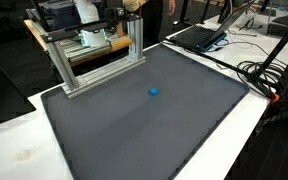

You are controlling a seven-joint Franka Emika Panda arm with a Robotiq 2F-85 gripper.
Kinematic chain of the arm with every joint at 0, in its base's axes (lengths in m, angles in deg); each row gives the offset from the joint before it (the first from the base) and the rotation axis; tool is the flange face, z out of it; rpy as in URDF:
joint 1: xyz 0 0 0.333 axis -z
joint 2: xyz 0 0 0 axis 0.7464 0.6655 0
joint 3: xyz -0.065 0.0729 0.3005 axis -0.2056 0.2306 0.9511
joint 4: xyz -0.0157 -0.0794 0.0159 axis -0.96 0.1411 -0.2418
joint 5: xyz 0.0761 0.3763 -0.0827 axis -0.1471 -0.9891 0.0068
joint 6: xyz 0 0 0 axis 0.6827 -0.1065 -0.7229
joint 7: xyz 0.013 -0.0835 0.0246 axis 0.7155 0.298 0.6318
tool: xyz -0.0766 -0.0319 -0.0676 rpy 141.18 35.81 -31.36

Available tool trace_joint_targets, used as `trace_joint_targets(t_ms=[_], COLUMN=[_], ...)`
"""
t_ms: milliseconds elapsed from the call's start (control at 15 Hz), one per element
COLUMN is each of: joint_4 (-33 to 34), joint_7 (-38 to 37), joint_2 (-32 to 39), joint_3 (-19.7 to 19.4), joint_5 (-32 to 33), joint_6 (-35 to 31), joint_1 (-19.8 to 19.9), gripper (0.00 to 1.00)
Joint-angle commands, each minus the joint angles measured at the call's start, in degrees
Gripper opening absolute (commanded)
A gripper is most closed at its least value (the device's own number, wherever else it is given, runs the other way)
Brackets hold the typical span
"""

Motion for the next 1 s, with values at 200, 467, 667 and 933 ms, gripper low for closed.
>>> trace_joint_targets(t_ms=[200, 467, 667, 933], joint_4=[0.11, -0.87, -2.13, -3.95], joint_7=[0.02, 0.36, 0.97, -0.33], joint_2=[0.02, -0.74, -1.26, -1.15], joint_3=[0.06, 0.62, -0.29, -0.11], joint_5=[-0.04, 2.75, 1.91, 2.17], joint_6=[0.13, -2.03, -4.24, -6.36], joint_1=[0.06, 0.49, 0.05, 0.61], gripper=[1.00, 1.00, 1.00, 1.00])
